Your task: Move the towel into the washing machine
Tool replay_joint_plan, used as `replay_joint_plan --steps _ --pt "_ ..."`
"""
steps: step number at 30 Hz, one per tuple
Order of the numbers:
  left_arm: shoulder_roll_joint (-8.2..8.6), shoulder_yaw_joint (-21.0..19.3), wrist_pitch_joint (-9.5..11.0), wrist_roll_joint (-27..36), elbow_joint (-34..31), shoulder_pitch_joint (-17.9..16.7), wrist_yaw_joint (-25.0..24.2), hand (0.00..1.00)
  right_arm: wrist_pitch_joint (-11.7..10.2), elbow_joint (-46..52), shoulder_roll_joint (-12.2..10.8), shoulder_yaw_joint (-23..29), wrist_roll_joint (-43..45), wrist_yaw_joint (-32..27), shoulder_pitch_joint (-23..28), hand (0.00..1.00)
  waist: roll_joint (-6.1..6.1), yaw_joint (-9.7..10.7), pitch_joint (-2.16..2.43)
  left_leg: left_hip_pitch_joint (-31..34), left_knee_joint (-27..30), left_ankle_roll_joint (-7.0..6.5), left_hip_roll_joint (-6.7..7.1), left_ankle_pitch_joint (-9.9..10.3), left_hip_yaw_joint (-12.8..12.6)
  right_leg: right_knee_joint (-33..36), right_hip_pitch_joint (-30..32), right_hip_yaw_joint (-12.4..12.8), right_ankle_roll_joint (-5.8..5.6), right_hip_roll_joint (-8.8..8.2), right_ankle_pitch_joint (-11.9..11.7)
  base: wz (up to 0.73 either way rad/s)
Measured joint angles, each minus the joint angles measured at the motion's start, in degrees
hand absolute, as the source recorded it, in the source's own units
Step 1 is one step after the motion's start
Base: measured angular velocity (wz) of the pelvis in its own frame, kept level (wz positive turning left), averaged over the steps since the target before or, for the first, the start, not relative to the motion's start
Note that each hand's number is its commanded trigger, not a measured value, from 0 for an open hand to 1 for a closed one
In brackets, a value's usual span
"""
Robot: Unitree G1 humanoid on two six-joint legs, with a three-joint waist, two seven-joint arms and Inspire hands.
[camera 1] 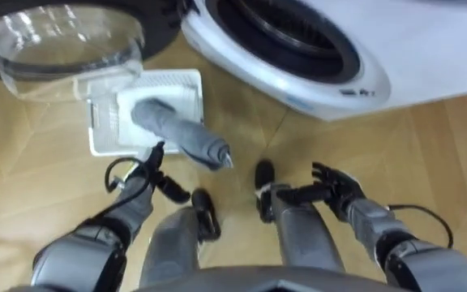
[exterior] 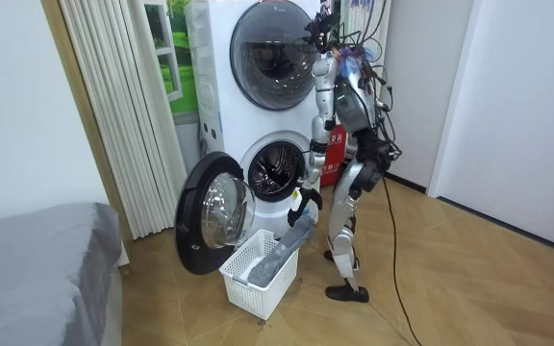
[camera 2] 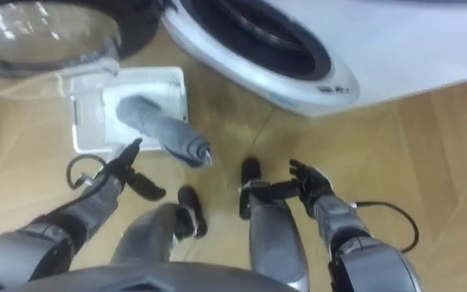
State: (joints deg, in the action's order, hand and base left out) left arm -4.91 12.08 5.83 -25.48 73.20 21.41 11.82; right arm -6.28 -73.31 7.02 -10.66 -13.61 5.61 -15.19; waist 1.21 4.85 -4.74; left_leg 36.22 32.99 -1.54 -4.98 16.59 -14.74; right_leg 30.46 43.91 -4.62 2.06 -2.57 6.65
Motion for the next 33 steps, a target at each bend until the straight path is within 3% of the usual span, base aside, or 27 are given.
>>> replay_joint_plan --steps 5,10,22,33 --pt "-0.85 1.9 0.7 -6.0 -0.3 3.7 3.2 0.00 -0.7 2.9 0.2 -0.4 -3.2 -0.2 -1.4 0.00 0.35 1.2 -0.08 9.4 8.1 -0.57 -1.24 2.1 -0.4 7.0 9.4 0.8 0.46 -0.20 0.6 -0.06" --pt "-1.20 5.6 0.7 -12.1 -0.2 7.2 6.9 0.00 -2.0 4.8 0.8 -1.3 -13.6 0.3 -2.0 0.00 0.37 2.3 -0.10 18.3 16.7 -0.92 -3.07 4.8 -0.7 13.8 18.3 1.4 0.97 0.27 1.4 -0.10" --pt "-5.06 11.5 0.7 -19.0 0.0 11.5 13.3 0.00 -3.1 9.0 1.9 -5.0 -25.4 6.9 -3.5 0.00 -0.04 7.9 -0.38 28.5 30.5 -1.19 -6.21 10.8 -1.0 26.8 29.8 2.9 1.46 0.72 5.4 -0.07" --pt "-7.48 17.6 0.7 -21.7 0.0 12.5 17.1 0.00 -3.7 11.3 3.9 -7.2 -32.3 9.8 -3.6 0.00 -0.16 10.1 -0.45 35.5 35.6 -1.05 -6.48 12.5 1.4 31.6 35.7 1.0 2.07 -0.12 7.8 0.06"
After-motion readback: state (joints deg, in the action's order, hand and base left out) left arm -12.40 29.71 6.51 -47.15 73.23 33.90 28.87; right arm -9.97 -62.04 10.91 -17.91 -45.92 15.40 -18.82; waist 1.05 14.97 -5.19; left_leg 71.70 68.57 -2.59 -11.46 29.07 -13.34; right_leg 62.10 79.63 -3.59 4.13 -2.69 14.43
